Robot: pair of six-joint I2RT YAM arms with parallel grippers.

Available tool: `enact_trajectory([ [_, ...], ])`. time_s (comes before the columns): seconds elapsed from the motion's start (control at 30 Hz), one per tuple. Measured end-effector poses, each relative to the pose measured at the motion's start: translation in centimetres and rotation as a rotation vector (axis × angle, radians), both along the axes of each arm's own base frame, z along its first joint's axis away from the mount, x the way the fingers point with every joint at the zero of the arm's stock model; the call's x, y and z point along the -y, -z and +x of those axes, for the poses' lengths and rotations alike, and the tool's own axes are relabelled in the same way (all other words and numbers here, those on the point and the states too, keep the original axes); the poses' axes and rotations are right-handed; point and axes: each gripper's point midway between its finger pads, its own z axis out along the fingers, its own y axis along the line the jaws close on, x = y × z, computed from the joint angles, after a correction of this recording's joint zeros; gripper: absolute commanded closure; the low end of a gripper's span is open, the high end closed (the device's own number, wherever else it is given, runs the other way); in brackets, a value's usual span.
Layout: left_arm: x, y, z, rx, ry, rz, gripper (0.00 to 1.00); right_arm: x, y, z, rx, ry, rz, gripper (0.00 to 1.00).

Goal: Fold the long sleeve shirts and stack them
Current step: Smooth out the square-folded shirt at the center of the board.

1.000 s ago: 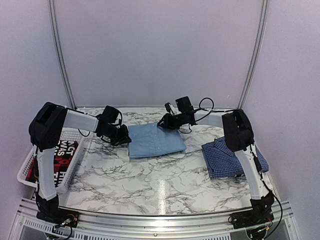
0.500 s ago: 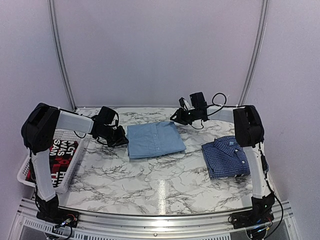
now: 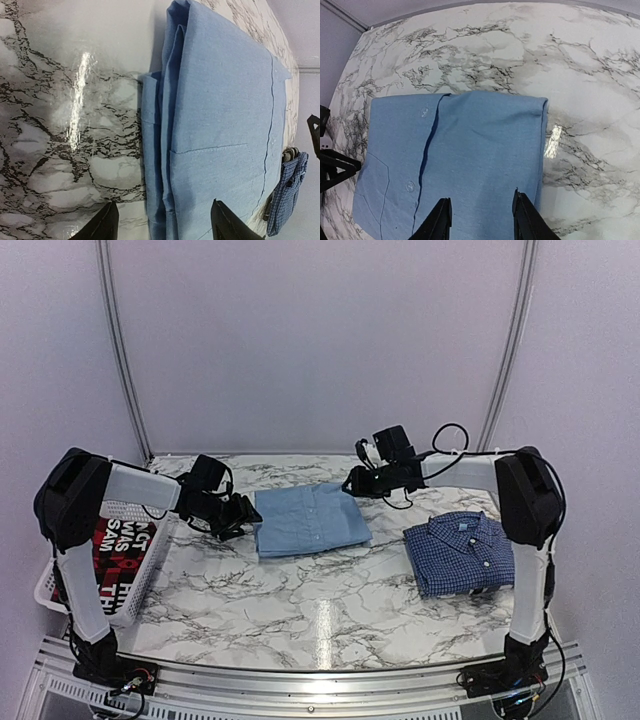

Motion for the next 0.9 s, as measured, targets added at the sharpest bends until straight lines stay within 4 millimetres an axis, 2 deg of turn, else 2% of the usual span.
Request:
enact_trajectory([
  [0.27, 0.6, 0.2, -0.4, -0.013, 0.019, -0.011, 0.35, 2.8, 5.6, -5.4, -0.101, 0.019, -0.137, 0.61],
  [0.37, 0.7, 0.4, -0.5, -0.014, 0.020, -0.004, 0.36, 2.9, 6.6, -7.4, -0.114, 0.006, -0.176, 0.61],
  [0.53, 1.1, 0.6, -0.4, -0.008, 0.022, 0.016, 0.45, 2.1, 7.1, -10.1, -0.096, -0.018, -0.237, 0.61],
  [0.73, 1.5, 1.0, -1.0, -0.013, 0.025, 0.048, 0.58, 2.8, 7.7, -11.6, -0.080, -0.003, -0.299, 0.61],
  [0.9, 1.3, 1.5, -1.4, -0.018, 0.026, 0.064, 0.74, 2.9, 5.4, -11.6, -0.031, 0.023, -0.333, 0.60],
])
